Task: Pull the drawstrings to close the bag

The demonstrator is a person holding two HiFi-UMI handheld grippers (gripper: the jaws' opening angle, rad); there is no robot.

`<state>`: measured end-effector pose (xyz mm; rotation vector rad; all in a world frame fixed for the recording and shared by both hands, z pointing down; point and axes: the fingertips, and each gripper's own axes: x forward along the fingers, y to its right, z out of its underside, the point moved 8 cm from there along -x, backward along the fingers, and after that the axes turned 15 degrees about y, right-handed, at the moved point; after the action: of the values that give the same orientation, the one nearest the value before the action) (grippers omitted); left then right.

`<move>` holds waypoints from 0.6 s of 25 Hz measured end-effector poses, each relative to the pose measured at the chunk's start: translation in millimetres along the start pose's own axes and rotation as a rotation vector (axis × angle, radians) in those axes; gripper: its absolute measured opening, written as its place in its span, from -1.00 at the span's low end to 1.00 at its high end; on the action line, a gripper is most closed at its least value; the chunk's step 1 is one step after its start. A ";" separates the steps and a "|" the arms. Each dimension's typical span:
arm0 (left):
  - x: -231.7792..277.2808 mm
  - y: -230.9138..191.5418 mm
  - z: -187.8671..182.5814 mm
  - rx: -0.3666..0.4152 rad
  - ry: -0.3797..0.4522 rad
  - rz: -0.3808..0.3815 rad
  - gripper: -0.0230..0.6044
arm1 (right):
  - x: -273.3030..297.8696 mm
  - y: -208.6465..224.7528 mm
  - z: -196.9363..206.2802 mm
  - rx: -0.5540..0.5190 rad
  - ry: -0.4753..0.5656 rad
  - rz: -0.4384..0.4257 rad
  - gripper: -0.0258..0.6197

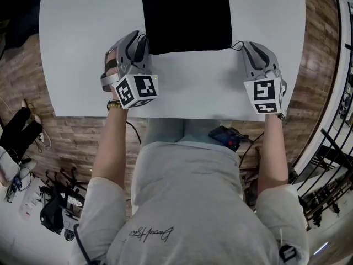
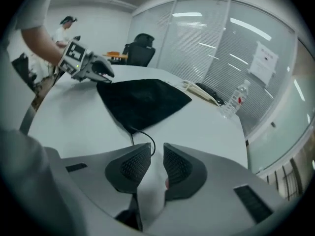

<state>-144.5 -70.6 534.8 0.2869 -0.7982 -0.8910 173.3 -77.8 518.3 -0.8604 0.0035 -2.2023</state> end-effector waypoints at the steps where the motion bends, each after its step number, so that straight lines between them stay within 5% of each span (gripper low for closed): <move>1: -0.1 0.0 0.1 -0.001 -0.001 -0.001 -0.54 | 3.6 -2.9 1.1 -0.058 -0.009 -0.016 -0.62; 9: -1.2 -1.1 0.9 -0.008 -0.004 -0.005 -0.54 | 24.7 -12.9 -3.0 -0.210 -0.011 -0.107 -0.51; 15: 1.0 -1.0 0.7 -0.027 -0.006 -0.024 -0.54 | 30.8 -14.7 -3.5 -0.207 0.039 -0.055 -0.79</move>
<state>-145.2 -71.9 535.3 0.2709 -0.7893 -0.9244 146.7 -88.4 537.3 -0.9393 0.2328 -2.2981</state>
